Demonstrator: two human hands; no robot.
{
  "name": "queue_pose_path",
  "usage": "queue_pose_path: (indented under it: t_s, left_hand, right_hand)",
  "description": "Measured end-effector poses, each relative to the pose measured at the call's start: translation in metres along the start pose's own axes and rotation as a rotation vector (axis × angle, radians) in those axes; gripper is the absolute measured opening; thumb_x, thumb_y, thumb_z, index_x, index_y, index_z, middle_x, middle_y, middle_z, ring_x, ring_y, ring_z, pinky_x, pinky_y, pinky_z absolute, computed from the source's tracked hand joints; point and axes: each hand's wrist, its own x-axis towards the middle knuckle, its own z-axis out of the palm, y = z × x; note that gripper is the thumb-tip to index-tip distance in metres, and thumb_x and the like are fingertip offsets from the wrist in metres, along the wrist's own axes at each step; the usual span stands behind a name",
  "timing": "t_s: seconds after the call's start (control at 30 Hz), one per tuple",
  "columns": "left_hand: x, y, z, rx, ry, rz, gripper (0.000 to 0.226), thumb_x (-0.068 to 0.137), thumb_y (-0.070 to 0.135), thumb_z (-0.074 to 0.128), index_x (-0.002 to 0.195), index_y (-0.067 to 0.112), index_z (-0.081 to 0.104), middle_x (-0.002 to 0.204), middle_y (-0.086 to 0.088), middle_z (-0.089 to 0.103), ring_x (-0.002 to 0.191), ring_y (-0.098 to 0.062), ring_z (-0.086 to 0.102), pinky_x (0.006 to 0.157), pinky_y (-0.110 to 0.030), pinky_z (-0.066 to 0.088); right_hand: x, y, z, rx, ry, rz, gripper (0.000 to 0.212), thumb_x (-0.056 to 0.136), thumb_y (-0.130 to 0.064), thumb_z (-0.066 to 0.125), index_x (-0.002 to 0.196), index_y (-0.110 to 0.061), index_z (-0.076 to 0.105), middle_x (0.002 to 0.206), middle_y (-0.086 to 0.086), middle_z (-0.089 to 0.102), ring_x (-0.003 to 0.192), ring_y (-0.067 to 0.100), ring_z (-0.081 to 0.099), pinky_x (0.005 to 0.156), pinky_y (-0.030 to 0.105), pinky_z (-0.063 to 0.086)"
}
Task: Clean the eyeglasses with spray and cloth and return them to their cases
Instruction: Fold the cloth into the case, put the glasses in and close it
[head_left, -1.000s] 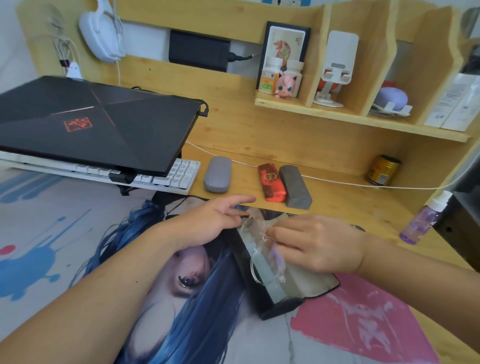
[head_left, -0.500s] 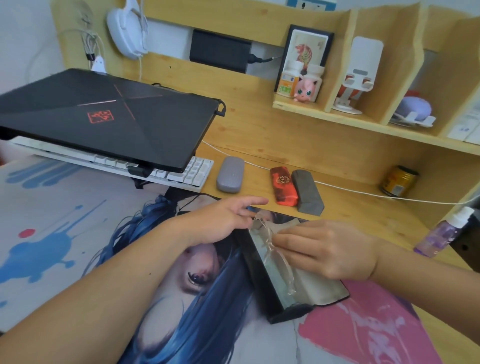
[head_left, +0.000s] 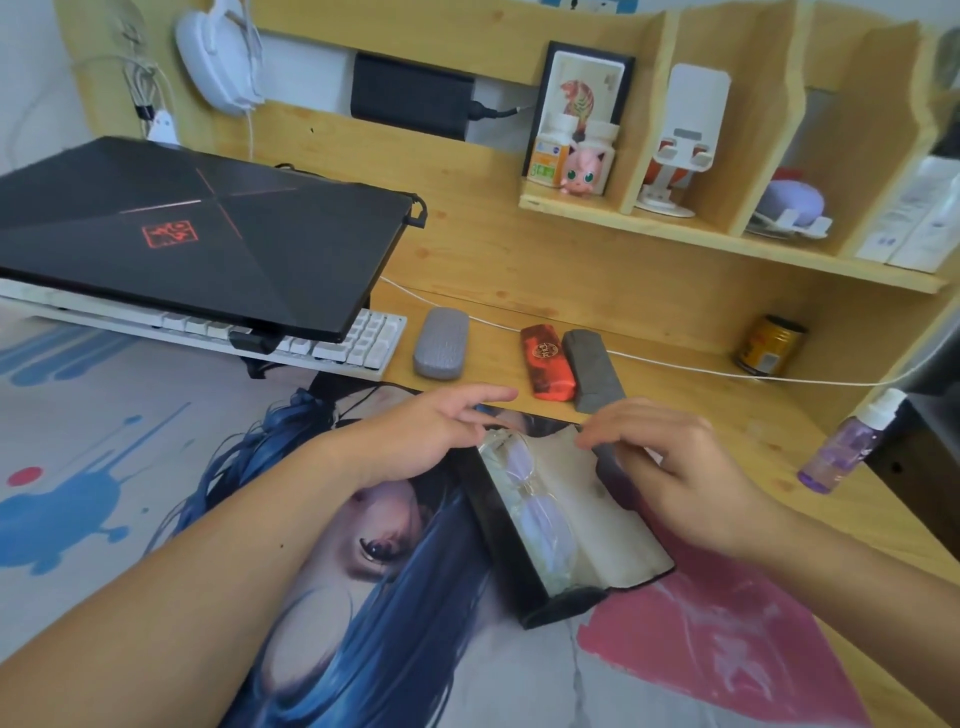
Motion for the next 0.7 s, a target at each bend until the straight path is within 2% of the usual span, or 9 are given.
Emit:
queue_pose_path:
  t_s: [0.1,0.13,0.2,0.27,0.33,0.47,0.53,0.63,0.7]
  left_hand:
    - [0.001,-0.002,-0.001,-0.013,0.004,-0.005,0.054,0.102,0.001,0.048,0.145,0.033,0.051,0.128,0.002,0.07,0.124,-0.008,0.061,0.12,-0.036,0.033]
    - [0.001,-0.002,0.0,-0.025,0.006,-0.004,0.053,0.102,0.0,0.048,0.145,0.032,0.051,0.128,0.001,0.07,0.123,-0.009,0.062,0.119,-0.037,0.035]
    - [0.0,-0.002,0.001,-0.05,0.006,-0.001,0.052,0.102,-0.002,0.046,0.144,0.029,0.051,0.126,0.0,0.071,0.12,-0.012,0.065,0.116,-0.036,0.039]
    - [0.0,-0.002,0.001,-0.059,0.004,0.001,0.052,0.102,-0.003,0.046,0.144,0.027,0.051,0.124,0.0,0.072,0.118,-0.013,0.066,0.112,-0.033,0.043]
    - [0.001,-0.002,0.001,-0.04,0.002,0.007,0.051,0.102,-0.002,0.046,0.144,0.027,0.051,0.123,0.0,0.073,0.118,-0.013,0.066,0.111,-0.031,0.043]
    - [0.001,-0.001,-0.001,0.013,0.022,0.013,0.052,0.102,-0.002,0.048,0.141,0.031,0.052,0.121,0.006,0.073,0.119,-0.006,0.064,0.102,-0.017,0.042]
    - [0.0,0.001,-0.001,0.04,0.017,0.021,0.052,0.102,-0.003,0.047,0.141,0.03,0.051,0.118,0.012,0.074,0.118,0.004,0.061,0.097,-0.011,0.039]
    - [-0.001,0.001,-0.001,0.065,-0.007,0.025,0.052,0.102,-0.006,0.044,0.144,0.025,0.049,0.121,0.01,0.073,0.118,0.011,0.057,0.091,-0.002,0.038]
    - [0.0,0.0,-0.001,0.067,-0.013,0.029,0.053,0.102,-0.006,0.043,0.146,0.024,0.048,0.125,0.008,0.071,0.121,0.007,0.057,0.096,-0.005,0.04]
  right_hand:
    - [0.006,-0.016,0.011,0.083,-0.153,0.198,0.022,0.098,-0.009,0.058,0.094,-0.017,0.078,0.1,-0.009,0.069,0.11,0.008,0.059,0.094,0.03,0.045]
    - [0.009,-0.02,0.015,0.078,-0.217,0.228,0.023,0.1,-0.023,0.057,0.087,-0.016,0.075,0.094,-0.007,0.069,0.105,0.009,0.059,0.094,0.034,0.045]
    - [0.014,-0.027,0.021,0.043,-0.266,0.238,0.044,0.099,-0.046,0.049,0.076,-0.014,0.068,0.082,0.001,0.068,0.092,0.016,0.061,0.087,0.043,0.047]
    - [0.021,-0.036,0.02,0.013,-0.227,0.308,0.05,0.093,-0.059,0.047,0.077,-0.018,0.071,0.076,0.002,0.068,0.084,0.016,0.06,0.08,0.04,0.048]
    - [0.028,-0.044,0.017,0.016,-0.202,0.427,0.043,0.091,-0.056,0.057,0.075,-0.019,0.072,0.07,0.002,0.065,0.069,0.014,0.058,0.067,0.034,0.048]
    - [0.042,-0.056,0.022,0.063,-0.41,0.63,0.044,0.09,-0.045,0.065,0.057,-0.016,0.062,0.05,-0.008,0.043,0.048,0.01,0.04,0.051,0.027,0.034]
    - [0.047,-0.059,0.024,0.112,-0.467,0.727,0.038,0.088,-0.041,0.068,0.058,-0.018,0.068,0.054,-0.007,0.047,0.058,0.012,0.047,0.06,0.028,0.039]
    - [0.05,-0.06,0.023,0.186,-0.523,0.837,0.024,0.083,-0.039,0.074,0.068,-0.021,0.076,0.085,-0.001,0.068,0.09,0.02,0.061,0.085,0.04,0.049]
    - [0.05,-0.06,0.023,0.184,-0.535,0.853,0.021,0.082,-0.039,0.075,0.078,-0.019,0.078,0.096,0.002,0.071,0.093,0.018,0.06,0.079,0.032,0.045]
